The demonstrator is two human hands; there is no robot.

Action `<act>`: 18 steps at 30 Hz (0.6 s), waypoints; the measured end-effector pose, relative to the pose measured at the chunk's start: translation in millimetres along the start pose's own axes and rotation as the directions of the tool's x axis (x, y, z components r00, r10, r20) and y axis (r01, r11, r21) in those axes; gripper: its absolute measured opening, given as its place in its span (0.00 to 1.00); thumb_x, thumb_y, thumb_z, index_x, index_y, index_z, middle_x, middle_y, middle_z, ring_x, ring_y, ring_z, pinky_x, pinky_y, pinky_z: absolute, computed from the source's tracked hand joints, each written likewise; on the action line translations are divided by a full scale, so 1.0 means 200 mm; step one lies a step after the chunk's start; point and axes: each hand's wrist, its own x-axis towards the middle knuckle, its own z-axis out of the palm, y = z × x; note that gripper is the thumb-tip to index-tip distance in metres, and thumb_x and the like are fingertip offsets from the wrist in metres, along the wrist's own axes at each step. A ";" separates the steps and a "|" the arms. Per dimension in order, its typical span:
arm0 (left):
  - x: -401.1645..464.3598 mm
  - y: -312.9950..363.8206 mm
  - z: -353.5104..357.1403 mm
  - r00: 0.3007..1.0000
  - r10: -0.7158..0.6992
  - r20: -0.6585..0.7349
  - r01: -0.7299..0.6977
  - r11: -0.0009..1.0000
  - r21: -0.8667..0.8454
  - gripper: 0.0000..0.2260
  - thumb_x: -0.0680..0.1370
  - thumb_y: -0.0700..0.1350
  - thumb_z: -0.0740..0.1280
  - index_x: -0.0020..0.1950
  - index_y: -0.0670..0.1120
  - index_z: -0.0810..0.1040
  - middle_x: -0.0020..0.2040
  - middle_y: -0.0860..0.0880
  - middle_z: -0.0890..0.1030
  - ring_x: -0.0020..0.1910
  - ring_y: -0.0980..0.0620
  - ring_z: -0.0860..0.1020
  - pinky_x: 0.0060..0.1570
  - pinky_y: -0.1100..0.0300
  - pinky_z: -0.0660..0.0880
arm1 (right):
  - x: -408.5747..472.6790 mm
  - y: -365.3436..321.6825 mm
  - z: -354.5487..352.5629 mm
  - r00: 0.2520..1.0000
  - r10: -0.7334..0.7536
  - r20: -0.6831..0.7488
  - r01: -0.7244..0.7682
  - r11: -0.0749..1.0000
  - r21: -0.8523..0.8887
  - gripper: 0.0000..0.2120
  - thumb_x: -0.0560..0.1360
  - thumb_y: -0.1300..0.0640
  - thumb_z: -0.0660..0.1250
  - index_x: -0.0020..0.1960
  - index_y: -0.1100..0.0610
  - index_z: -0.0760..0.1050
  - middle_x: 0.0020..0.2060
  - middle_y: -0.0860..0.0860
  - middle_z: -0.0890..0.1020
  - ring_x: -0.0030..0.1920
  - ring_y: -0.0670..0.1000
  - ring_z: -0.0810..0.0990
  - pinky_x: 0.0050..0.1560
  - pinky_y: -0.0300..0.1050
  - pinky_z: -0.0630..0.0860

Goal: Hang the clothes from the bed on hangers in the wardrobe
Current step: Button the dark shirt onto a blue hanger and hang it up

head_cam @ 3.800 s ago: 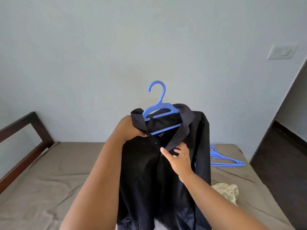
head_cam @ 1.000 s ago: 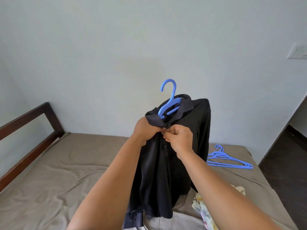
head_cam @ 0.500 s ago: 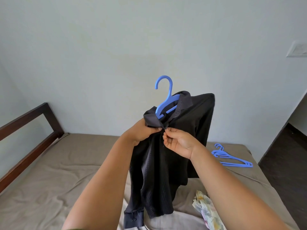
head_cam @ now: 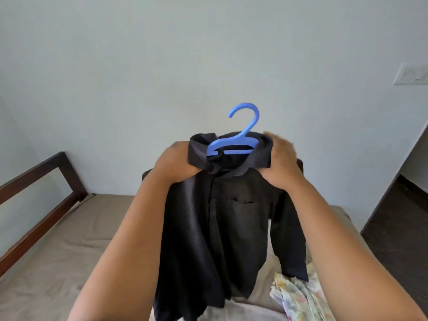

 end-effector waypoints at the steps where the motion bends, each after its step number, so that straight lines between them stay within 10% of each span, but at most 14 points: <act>1: 0.01 0.00 -0.02 0.999 0.027 -0.025 -0.027 1.000 0.016 0.15 0.69 0.57 0.70 0.53 0.53 0.79 0.50 0.53 0.82 0.50 0.50 0.78 0.50 0.54 0.76 | 0.02 0.01 -0.01 0.992 0.030 0.124 -0.039 0.997 0.072 0.26 0.73 0.55 0.68 0.70 0.54 0.68 0.63 0.54 0.76 0.63 0.57 0.74 0.60 0.45 0.69; 8: 0.03 0.01 -0.12 0.999 0.046 0.011 -0.041 0.959 -0.282 0.18 0.63 0.51 0.81 0.49 0.56 0.80 0.45 0.61 0.81 0.46 0.63 0.78 0.46 0.66 0.73 | 0.07 -0.02 -0.09 0.992 0.027 0.126 -0.016 0.997 -0.080 0.18 0.81 0.55 0.58 0.70 0.53 0.67 0.55 0.56 0.81 0.53 0.59 0.78 0.50 0.44 0.70; 15: 0.06 0.07 -0.09 0.906 0.029 -0.423 -0.137 0.964 -0.228 0.05 0.73 0.46 0.73 0.47 0.48 0.81 0.42 0.57 0.82 0.42 0.57 0.77 0.46 0.59 0.75 | 0.20 -0.01 -0.17 0.999 0.016 0.030 -0.009 0.975 -0.221 0.20 0.79 0.55 0.60 0.70 0.54 0.62 0.45 0.56 0.80 0.43 0.58 0.78 0.42 0.46 0.70; 18: 0.00 0.14 -0.19 0.977 0.131 -0.170 -0.174 0.946 -0.273 0.10 0.70 0.47 0.77 0.48 0.48 0.81 0.39 0.58 0.80 0.38 0.63 0.76 0.42 0.73 0.69 | 0.24 0.00 -0.20 0.998 0.064 -0.027 -0.069 0.966 -0.250 0.21 0.78 0.56 0.60 0.70 0.54 0.61 0.47 0.57 0.80 0.43 0.59 0.77 0.42 0.47 0.70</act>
